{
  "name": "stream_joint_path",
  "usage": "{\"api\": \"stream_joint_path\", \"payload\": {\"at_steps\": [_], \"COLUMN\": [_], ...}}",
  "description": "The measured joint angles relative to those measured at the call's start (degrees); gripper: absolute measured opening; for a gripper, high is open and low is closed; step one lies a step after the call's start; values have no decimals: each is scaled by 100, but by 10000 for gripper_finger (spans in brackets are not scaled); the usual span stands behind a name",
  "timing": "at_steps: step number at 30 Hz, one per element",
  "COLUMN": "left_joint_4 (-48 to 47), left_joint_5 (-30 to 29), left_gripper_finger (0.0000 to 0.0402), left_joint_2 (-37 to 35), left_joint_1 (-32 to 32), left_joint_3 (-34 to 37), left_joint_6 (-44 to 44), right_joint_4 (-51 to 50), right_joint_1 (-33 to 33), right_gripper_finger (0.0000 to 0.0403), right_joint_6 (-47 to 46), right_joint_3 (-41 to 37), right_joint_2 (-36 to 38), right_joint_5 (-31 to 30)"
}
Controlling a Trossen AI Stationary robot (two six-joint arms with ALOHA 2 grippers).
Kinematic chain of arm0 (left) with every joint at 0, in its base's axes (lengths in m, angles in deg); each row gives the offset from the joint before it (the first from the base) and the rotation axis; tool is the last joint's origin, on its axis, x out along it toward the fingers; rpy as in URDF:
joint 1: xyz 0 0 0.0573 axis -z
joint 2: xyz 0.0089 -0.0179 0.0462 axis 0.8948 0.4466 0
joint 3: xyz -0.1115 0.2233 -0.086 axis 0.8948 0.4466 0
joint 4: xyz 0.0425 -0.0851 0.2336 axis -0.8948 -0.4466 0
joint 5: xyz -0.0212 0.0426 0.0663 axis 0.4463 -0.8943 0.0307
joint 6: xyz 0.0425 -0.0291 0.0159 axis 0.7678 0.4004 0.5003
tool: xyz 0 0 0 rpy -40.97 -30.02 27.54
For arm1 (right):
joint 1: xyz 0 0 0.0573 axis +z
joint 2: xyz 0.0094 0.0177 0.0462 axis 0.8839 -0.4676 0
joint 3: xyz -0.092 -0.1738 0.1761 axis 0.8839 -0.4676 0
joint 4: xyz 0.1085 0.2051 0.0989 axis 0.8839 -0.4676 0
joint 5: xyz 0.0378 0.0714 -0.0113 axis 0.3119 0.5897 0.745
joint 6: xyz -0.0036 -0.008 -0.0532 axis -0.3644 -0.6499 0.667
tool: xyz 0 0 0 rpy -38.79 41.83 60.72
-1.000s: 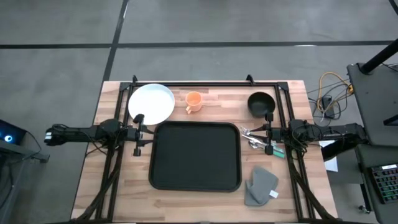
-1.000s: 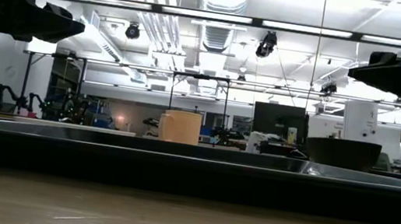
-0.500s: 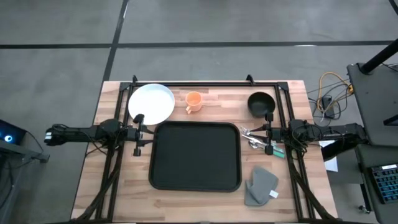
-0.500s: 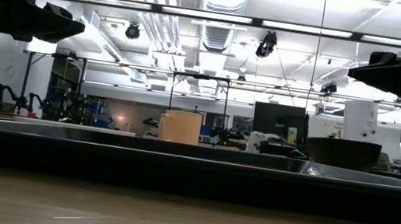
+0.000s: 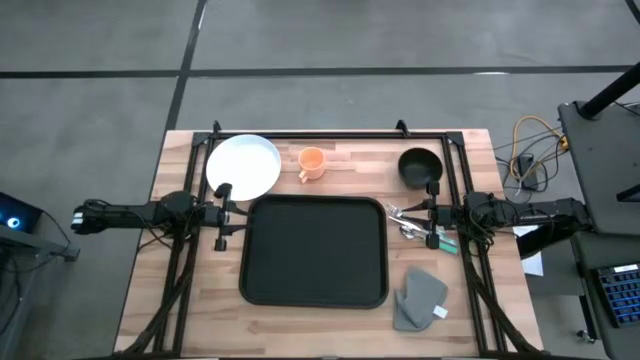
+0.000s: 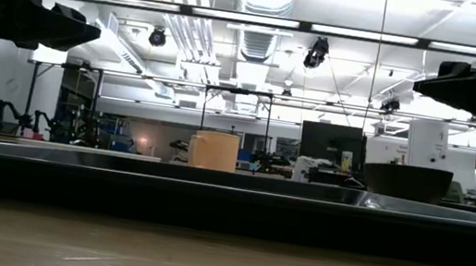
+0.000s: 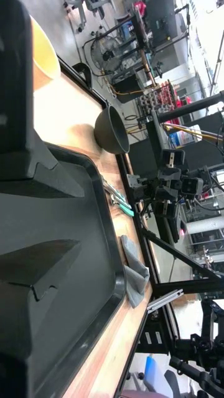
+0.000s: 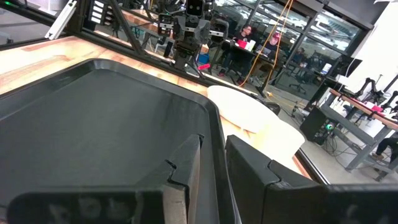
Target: Set up tray
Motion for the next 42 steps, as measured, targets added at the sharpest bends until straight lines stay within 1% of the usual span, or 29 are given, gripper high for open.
{"api": "stream_joint_path", "payload": {"at_steps": [9,12,19,24,27,30,35,38,42], "left_joint_4": [5,33,94,196,323,668,1517,2130,2586], "left_joint_5": [-3,-146,-189,-361,-716,-1362,-2452,-2703,-2710], "left_gripper_finger": [99,99,99,99,99,99,99,99,99], "left_joint_2": [2,0,0,0,0,2,2,0,0], "left_joint_1": [0,0,0,0,0,0,-2,-7,-7], "left_joint_3": [0,7,7,7,7,7,7,5,5], "left_joint_6": [2,7,7,8,204,592,1355,1766,2084], "right_joint_4": [-1,-2,-1,0,0,-2,0,0,0], "right_joint_1": [2,0,0,0,2,0,1,0,1], "right_gripper_finger": [68,68,68,68,68,68,68,68,68], "right_joint_6": [0,0,1,0,0,2,0,0,0], "right_joint_3": [0,0,0,0,0,0,0,0,0], "right_joint_2": [-1,0,-1,-2,-2,-2,-2,-2,-2], "right_joint_5": [2,2,1,0,0,2,1,0,2]}}
